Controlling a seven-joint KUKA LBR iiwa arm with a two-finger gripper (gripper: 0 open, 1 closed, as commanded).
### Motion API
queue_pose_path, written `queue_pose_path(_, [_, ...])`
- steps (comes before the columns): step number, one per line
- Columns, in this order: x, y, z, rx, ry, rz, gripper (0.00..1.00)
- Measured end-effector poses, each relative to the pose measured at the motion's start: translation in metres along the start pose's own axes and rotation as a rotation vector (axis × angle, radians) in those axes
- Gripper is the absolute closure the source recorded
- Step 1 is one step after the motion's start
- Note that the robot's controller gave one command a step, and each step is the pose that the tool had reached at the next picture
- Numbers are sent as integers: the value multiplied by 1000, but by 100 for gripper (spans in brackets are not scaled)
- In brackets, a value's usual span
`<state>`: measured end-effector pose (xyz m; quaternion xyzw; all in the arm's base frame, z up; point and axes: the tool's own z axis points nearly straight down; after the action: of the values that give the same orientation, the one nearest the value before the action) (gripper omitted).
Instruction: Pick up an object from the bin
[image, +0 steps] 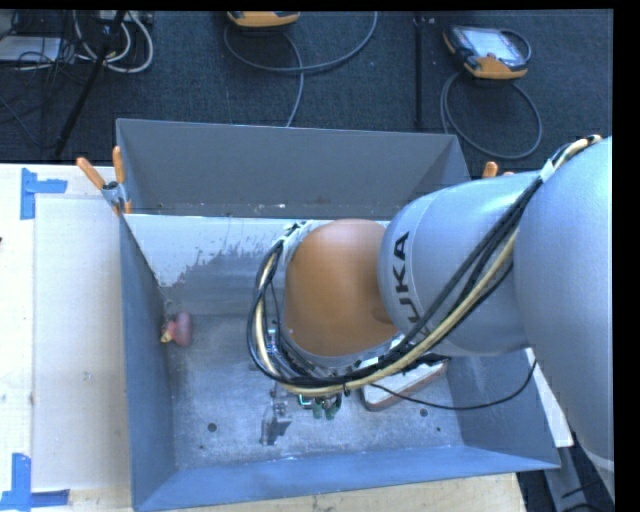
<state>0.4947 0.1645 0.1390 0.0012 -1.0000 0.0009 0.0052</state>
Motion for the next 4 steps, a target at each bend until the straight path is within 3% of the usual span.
queue_pose_path(1, [4, -111, -23, 2, -8, -164, 0])
queue_pose_path(2, [-64, -68, -119, -3, -24, -165, 0])
queue_pose_path(3, [-47, -116, 6, 0, 0, -113, 0])
queue_pose_path(4, [-71, -142, 21, 0, -10, -216, 0])
